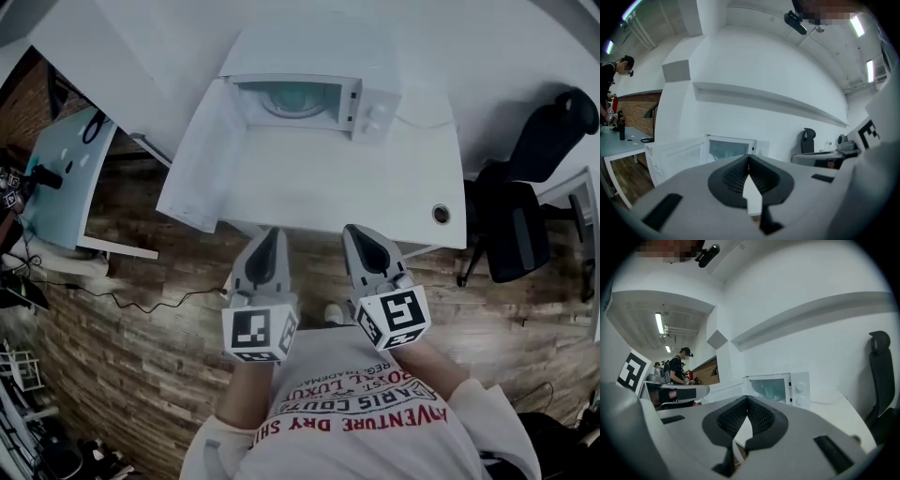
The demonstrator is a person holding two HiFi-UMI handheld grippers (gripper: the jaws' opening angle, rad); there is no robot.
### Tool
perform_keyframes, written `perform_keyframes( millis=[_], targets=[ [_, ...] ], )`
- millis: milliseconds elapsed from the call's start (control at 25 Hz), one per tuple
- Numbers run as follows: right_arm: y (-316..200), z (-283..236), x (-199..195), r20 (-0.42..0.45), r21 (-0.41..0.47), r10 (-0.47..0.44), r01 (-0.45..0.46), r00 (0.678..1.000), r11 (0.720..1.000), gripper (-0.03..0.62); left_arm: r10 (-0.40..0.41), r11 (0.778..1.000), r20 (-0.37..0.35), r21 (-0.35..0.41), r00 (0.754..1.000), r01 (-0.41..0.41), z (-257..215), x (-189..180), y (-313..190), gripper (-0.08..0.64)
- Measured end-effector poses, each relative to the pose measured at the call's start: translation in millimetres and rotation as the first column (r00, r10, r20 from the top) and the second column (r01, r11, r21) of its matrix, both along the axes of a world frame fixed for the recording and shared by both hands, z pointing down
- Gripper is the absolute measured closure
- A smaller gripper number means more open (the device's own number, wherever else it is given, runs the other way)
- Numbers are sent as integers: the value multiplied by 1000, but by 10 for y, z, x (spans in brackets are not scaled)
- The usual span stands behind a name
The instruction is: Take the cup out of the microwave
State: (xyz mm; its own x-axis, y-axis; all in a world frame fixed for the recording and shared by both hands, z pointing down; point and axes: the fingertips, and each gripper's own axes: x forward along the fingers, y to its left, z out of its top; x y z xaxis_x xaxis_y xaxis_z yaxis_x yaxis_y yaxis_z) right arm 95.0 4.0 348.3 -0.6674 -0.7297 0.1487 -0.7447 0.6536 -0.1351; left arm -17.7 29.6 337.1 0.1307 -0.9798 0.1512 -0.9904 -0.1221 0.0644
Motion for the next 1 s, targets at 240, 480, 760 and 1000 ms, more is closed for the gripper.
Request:
perform_keyframes(
  millis=[240, 480, 760, 1000],
  targets=[
    [-441, 138, 22, -13, -41, 22, -23, 1000, 999, 580, 0, 999, -11, -44, 1000, -1, 153, -55, -412, 552],
    [-995, 157, -39, -33, -25, 69, -70, 997, 997, 580, 42, 999, -9, -31, 999, -42, 171, -157, -1101, 552],
    [-1707, 181, -168, -60, -25, 142, -144, 988, 989, 580, 119, 992, -8, -36, 993, -119, 252, -285, -1913, 552],
    [-2188, 294, -289, -74, -19, 190, -192, 979, 981, 580, 196, 976, -3, -92, 981, -195, 533, -326, -2438, 552]
  ],
)
